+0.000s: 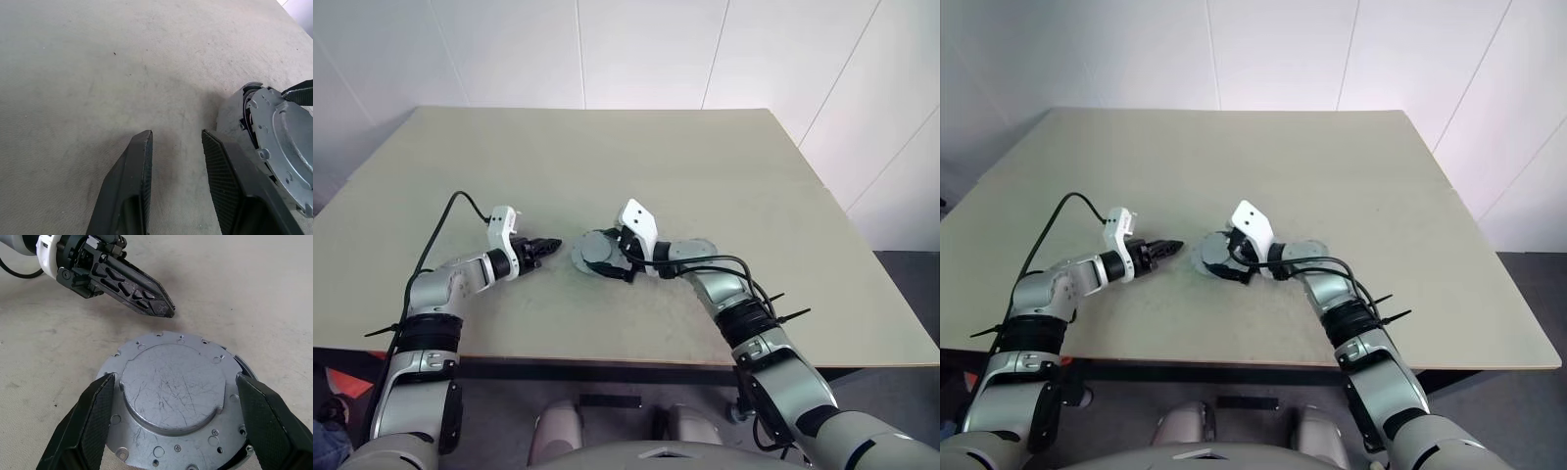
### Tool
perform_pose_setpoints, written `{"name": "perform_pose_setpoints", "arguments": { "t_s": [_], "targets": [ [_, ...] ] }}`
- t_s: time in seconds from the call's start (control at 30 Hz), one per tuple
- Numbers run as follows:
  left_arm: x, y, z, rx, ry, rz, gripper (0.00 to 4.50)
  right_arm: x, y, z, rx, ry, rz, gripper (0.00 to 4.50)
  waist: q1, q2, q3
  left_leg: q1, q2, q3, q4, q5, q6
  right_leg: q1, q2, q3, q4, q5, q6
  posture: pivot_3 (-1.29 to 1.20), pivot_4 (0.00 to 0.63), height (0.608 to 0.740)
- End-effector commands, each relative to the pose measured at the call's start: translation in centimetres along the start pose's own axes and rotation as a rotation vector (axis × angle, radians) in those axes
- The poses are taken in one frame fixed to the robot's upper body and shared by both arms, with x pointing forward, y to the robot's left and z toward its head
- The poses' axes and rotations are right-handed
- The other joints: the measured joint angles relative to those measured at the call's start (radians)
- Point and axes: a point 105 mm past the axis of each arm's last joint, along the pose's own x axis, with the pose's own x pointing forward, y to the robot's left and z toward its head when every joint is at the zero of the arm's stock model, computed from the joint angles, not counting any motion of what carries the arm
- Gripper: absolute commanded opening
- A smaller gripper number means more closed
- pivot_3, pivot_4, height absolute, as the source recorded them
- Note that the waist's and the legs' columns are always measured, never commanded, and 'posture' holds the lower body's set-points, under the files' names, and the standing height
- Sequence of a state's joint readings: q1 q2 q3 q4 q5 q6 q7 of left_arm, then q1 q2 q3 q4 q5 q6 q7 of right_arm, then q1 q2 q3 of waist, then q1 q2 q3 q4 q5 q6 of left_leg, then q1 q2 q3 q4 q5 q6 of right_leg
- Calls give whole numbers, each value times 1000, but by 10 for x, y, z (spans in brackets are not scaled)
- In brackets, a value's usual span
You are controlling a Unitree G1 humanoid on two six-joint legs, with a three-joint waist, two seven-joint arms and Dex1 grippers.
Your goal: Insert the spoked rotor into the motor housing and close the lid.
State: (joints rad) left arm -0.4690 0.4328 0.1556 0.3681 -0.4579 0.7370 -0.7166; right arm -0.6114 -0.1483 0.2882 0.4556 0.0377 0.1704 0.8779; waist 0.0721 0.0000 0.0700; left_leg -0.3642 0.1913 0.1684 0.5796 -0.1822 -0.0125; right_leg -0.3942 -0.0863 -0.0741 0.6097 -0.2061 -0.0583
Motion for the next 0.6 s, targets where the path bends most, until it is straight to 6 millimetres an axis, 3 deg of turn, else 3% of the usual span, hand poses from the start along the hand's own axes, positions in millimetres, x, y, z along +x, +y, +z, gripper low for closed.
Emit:
{"name": "perform_pose_setpoints", "arguments": {
  "t_s": [0.03,0.07,0.2,0.6],
  "targets": [
    [-3,-2,16,47,-47,-5,1737,1,-1,6,-24,-9,1,4473,0,0,0,0,0,0,0,0,0,0,0,0,0,0,0,0,0,740],
    [-3,-2,16,47,-47,-4,1737,1,-2,5,-19,-7,-2,4473,0,0,0,0,0,0,0,0,0,0,0,0,0,0,0,0,0,740],
    [-3,-1,16,47,-47,0,1737,2,-4,7,-9,-12,-8,3256,0,0,0,0,0,0,0,0,0,0,0,0,0,0,0,0,0,740],
    [-2,-2,14,46,-42,-3,1737,-4,-12,19,-5,-56,-32,3188,0,0,0,0,0,0,0,0,0,0,0,0,0,0,0,0,0,740]
  ]
}}
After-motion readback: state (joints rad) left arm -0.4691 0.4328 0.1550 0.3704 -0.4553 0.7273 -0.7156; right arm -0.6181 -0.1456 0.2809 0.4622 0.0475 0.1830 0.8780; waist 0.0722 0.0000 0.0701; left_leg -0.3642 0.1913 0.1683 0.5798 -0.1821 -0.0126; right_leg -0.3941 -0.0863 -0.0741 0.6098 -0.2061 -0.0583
